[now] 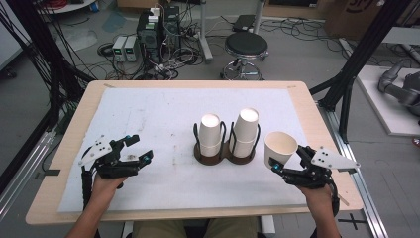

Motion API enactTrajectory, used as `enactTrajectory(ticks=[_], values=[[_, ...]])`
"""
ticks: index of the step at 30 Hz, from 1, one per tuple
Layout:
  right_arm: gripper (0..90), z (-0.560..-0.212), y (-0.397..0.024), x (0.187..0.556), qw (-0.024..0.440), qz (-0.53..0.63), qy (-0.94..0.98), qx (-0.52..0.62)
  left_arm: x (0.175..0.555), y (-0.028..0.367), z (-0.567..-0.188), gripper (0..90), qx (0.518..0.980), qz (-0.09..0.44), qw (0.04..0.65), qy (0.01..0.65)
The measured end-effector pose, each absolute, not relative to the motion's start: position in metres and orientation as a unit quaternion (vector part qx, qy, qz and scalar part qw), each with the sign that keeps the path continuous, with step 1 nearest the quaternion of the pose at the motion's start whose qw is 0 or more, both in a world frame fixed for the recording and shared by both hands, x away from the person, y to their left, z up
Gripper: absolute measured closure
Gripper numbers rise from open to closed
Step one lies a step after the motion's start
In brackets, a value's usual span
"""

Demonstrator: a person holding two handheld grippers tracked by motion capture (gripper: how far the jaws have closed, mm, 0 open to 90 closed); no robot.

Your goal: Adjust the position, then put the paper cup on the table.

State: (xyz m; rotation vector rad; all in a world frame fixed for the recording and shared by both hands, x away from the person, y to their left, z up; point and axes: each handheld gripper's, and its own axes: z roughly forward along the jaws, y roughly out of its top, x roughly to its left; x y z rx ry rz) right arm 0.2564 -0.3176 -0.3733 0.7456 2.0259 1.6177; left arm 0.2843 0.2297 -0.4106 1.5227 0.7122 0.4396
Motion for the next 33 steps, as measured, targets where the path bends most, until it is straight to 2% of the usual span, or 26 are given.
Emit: enactTrajectory(ticks=[19, 33], values=[[32.2, -0.373, -0.322, 0.256, 0.232, 0.58, 0.727, 0.286, 0.284, 0.229, -0.41, 18.3, 0.671, 0.196, 0.643, 0.313], [32.2, -0.379, -0.334, 0.267, 0.273, 0.57, 0.703, 0.325, 0.282, 0.229, -0.412, 18.3, 0.673, 0.196, 0.637, 0.321]])
